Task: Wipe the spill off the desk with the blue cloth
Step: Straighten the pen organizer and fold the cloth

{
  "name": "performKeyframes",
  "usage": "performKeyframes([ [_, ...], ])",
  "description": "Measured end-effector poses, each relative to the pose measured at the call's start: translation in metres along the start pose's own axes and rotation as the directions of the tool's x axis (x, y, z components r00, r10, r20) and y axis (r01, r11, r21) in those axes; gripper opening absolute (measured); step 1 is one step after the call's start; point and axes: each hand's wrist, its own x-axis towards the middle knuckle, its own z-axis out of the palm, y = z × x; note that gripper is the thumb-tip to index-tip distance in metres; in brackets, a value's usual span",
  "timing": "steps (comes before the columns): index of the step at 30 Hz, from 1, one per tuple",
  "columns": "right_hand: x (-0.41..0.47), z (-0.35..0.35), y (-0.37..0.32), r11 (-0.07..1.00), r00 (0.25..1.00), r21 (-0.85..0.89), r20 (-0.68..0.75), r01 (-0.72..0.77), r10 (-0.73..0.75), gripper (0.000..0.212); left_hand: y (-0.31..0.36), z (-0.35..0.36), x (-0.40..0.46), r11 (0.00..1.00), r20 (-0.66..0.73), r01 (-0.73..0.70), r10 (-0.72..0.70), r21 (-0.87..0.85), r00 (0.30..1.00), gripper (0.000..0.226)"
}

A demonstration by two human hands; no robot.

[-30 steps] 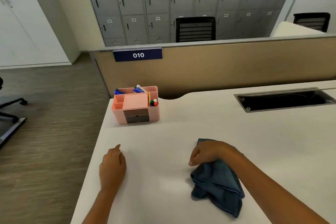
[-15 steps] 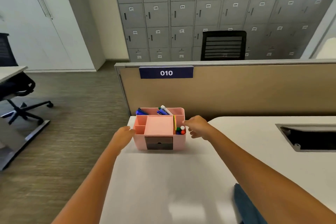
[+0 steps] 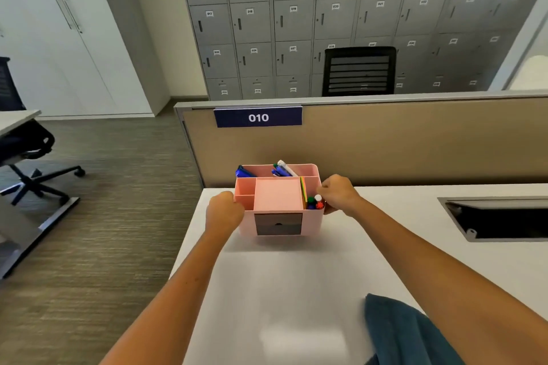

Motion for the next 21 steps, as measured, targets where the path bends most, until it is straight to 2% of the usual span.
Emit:
performKeyframes([
  [8,-0.023,-0.109,0.063,0.997,0.997,-0.068,-0.069,-0.035,0.031,0.019,0.092,0.057,-0.053,0.991,0.071,-0.068,0.077,-0.115,0.995,0.024],
  [16,-0.021,-0.167,0.139,0.995,0.990,-0.062,-0.115,-0.084,0.076,0.024,0.152,0.117,-0.090,0.977,0.079,-0.098,0.115,-0.188,0.990,0.032],
  [21,-0.011,-0.189,0.174,0.990,0.990,-0.096,-0.112,-0.102,0.091,0.025,0.180,0.147,-0.103,0.985,0.080,-0.089,0.101,-0.147,0.992,0.030],
])
